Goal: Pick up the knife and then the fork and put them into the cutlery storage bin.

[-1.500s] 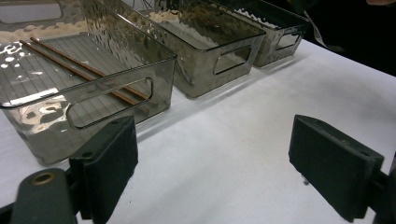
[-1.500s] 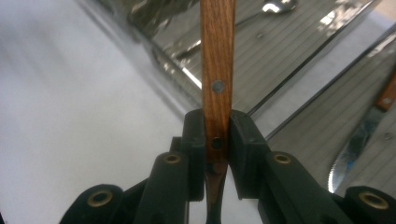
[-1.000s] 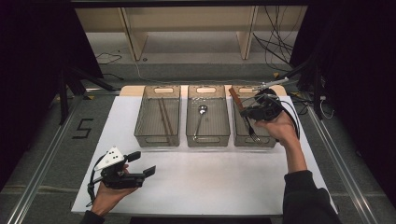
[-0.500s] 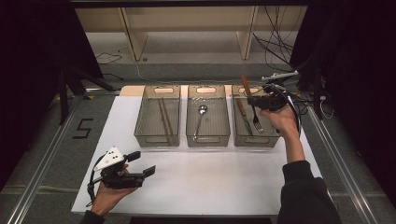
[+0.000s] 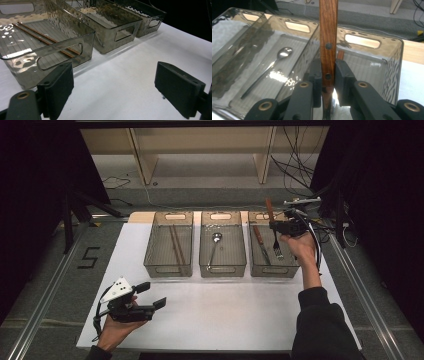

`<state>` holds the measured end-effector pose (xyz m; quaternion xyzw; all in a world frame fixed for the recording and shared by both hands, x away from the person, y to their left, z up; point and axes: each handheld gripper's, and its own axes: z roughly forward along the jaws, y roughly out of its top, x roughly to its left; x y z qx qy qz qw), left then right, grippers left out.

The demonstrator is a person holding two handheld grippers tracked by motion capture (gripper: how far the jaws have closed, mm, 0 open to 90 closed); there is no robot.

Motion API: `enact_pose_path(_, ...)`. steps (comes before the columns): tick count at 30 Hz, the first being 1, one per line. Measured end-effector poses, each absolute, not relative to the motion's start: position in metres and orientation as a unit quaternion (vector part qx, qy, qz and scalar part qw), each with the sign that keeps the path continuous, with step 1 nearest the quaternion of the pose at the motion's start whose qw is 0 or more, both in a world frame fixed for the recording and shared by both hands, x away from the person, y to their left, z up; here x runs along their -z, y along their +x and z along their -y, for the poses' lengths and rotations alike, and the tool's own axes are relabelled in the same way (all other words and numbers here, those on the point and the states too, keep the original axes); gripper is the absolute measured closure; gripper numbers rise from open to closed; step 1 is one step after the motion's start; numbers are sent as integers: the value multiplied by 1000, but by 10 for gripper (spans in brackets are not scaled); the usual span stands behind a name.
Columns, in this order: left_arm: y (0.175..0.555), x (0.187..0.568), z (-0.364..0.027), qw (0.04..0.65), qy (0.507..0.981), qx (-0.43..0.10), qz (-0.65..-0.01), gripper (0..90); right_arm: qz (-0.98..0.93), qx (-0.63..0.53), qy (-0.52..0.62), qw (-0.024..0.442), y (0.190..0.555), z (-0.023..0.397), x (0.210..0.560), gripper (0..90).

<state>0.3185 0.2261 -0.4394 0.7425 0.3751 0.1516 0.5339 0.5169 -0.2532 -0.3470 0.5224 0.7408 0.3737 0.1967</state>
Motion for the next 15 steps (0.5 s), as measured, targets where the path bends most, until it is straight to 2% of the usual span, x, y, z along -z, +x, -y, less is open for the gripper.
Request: enact_pose_path(15, 319, 440, -225, 533, 743, -151, -375, 153, -728, -357, 551, 198, 522, 259, 376, 778)
